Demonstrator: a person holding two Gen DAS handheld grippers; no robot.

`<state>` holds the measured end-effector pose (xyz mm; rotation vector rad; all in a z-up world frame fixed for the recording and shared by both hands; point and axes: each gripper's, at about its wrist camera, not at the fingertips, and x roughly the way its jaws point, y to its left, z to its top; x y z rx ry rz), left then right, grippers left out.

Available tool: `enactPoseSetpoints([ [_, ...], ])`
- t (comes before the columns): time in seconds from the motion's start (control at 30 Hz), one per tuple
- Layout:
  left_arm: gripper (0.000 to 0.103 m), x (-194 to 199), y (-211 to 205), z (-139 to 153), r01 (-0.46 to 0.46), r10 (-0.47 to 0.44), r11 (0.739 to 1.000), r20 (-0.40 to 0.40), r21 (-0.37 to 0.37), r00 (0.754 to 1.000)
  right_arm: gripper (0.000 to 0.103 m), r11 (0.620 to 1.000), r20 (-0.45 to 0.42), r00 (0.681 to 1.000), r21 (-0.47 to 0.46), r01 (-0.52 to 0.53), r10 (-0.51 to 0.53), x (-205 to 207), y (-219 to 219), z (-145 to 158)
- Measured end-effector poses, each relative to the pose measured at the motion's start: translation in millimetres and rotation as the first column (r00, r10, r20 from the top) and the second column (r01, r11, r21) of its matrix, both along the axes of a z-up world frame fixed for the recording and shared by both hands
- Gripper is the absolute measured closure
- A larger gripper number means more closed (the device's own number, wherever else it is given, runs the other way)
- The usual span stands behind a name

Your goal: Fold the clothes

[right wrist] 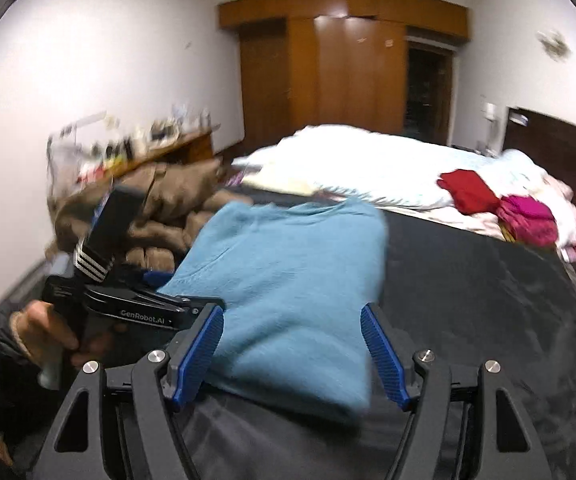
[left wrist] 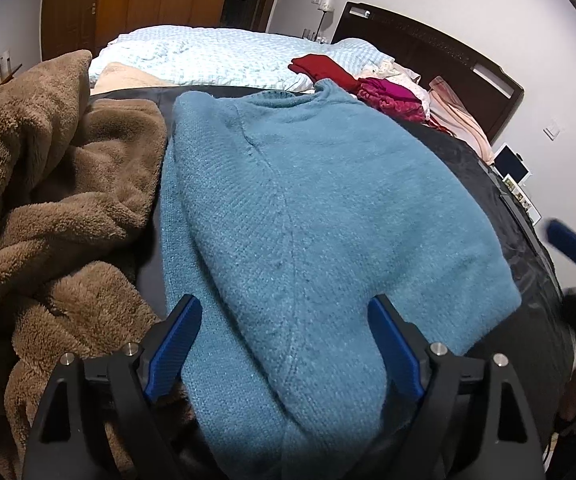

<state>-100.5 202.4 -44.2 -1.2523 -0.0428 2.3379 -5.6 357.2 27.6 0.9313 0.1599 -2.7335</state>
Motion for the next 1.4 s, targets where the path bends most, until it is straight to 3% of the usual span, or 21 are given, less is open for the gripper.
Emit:
enactPoseSetpoints([
  [0.17, 0.015, 2, 1, 0, 0.021, -0.021, 1.0, -0.015, -0.001, 1.0, 0.03, 0.994, 0.132, 0.991, 0.106, -0.014, 0.0, -39, -19, -48],
  [0.3, 0.015, 4, 1, -1, 0.04, -0.04, 0.999, -0.026, -0.004, 0.999, 0.03, 0.979, 0.143, 0.989, 0.195, -0.05, 0.022, -29, -16, -67],
  [0.43, 0.015, 4, 2, -2, 0.047, -0.047, 0.999, -0.033, -0.002, 0.998, 0.03, 0.99, 0.144, 0.99, 0.136, -0.034, 0.015, -22, -4, -74],
  [0.7, 0.014, 6, -1, 3, 0.019, -0.019, 1.0, -0.025, 0.013, 1.0, 0.03, 0.992, 0.126, 0.992, 0.128, -0.02, 0.003, -22, -5, -75],
  [0.87, 0.013, -1, -22, 26, -0.025, 0.027, 0.992, -0.015, 0.125, 1.0, 0.029, 0.994, 0.125, 0.992, 0.111, -0.018, 0.004, -23, -5, -73],
  [0.97, 0.013, -19, -32, 33, -0.057, 0.052, 0.984, 0.035, 0.171, 0.998, 0.029, 0.995, 0.124, 0.992, 0.1, -0.016, 0.004, -24, -5, -72],
  [1.27, 0.013, -56, -19, 12, -0.078, 0.066, 0.993, 0.139, 0.085, 0.988, 0.029, 0.998, 0.126, 0.992, 0.05, -0.025, 0.019, -25, -1, -69],
  [1.4, 0.01, -67, -15, 9, -0.078, 0.065, 0.994, 0.154, 0.08, 0.986, 0.028, 0.999, 0.127, 0.992, 0.027, -0.03, 0.026, -24, 1, -68],
])
